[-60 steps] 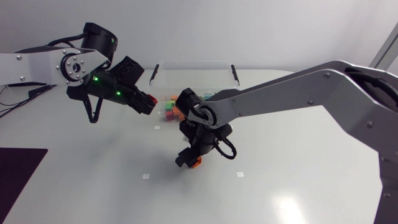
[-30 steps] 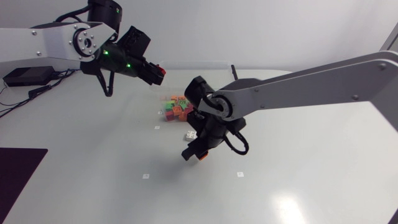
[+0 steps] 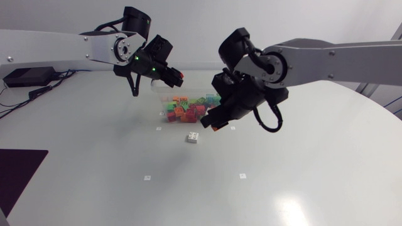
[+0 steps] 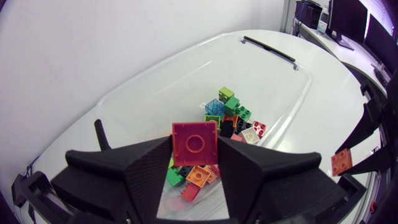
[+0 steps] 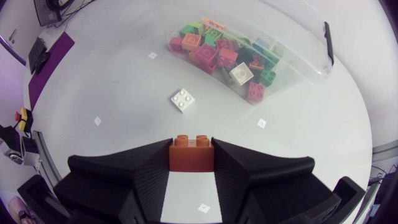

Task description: Place the duplo bricks in the container

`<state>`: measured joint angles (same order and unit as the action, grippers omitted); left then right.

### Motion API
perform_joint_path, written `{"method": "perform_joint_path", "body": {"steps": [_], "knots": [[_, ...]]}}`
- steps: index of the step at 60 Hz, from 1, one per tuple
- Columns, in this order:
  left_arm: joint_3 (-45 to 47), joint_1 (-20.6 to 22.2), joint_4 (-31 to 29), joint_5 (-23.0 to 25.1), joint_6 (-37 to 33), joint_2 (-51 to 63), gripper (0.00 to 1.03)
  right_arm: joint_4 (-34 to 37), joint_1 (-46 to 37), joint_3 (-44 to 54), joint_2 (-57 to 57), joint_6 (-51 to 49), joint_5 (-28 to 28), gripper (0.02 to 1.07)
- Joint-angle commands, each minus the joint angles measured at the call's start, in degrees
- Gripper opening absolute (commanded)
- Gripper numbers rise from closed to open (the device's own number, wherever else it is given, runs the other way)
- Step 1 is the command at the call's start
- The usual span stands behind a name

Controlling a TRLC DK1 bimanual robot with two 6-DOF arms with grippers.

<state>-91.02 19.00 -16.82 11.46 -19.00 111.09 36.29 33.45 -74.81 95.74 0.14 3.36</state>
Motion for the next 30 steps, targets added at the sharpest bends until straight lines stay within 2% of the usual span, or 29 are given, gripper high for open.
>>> {"method": "perform_joint_path", "body": {"steps": [1,4,8,30], "knots": [[-1.88,0.68,0.3,-0.48,1.6,1.59,0.78,1.06,-1.2,-2.89,-1.53,-0.41,0.69,0.38],[-1.53,0.86,0.3,-0.65,1.51,1.59,0.89,1.15,-1.9,-4.12,-1.7,-0.49,1.04,0.38],[-0.38,1.12,0.3,-0.65,0.72,0.88,0.97,1.15,-2.87,-5.7,-1.79,-0.67,1.3,0.38],[12.89,0.24,0.38,-0.65,-2.44,-12.56,0.98,-2.28,-5.85,-13.61,1.64,-0.76,2.62,0.38]]}}
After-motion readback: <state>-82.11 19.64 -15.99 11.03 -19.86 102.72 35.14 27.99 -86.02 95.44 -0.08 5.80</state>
